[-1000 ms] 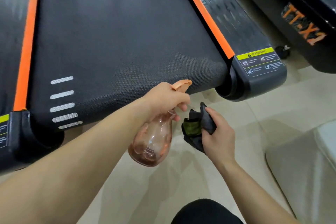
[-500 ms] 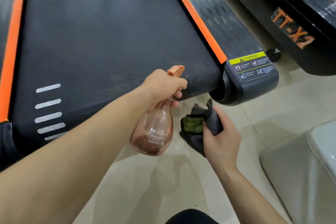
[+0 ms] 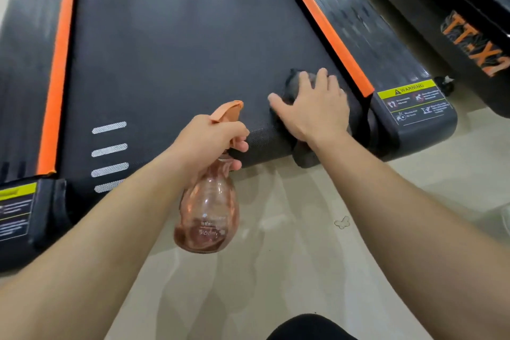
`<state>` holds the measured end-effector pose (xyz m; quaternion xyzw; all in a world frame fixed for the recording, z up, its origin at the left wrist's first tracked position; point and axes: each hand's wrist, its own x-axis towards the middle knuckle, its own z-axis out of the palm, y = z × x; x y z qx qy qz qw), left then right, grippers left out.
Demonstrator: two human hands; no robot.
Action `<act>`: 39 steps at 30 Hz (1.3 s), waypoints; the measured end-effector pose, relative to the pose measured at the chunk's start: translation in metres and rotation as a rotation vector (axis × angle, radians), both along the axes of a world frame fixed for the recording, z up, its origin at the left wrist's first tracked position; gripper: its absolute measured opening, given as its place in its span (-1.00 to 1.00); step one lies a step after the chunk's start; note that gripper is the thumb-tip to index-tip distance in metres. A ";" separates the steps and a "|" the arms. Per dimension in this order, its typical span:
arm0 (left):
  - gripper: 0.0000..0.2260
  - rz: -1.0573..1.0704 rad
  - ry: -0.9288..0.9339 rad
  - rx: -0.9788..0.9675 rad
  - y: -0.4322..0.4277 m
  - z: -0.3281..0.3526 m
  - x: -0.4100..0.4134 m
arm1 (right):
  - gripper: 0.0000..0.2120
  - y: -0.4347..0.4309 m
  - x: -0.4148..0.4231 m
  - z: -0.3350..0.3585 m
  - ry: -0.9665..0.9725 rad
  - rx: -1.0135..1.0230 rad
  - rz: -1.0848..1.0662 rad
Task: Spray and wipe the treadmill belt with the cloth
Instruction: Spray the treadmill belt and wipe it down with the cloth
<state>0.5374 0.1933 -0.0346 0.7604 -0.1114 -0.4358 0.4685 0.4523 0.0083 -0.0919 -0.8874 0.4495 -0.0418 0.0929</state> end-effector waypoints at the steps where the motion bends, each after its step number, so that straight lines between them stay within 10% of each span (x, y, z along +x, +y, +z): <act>1: -0.76 0.013 -0.004 -0.001 0.007 0.002 0.004 | -0.20 0.018 0.003 -0.007 -0.016 -0.077 0.089; 8: -0.66 0.167 -0.003 -0.050 0.039 0.010 0.026 | -0.38 0.057 0.017 -0.018 -0.085 -0.291 0.652; 15: -0.64 0.128 0.005 -0.060 0.068 0.012 0.031 | -0.48 -0.005 -0.017 -0.021 -0.094 -0.257 0.199; 24: -0.74 0.189 0.044 -0.094 0.103 0.030 0.054 | -0.43 0.158 0.064 -0.023 -0.095 -0.284 0.943; 39: -0.73 -0.109 0.101 0.050 0.135 -0.033 -0.006 | -0.48 0.067 -0.027 -0.042 -0.273 -0.305 0.498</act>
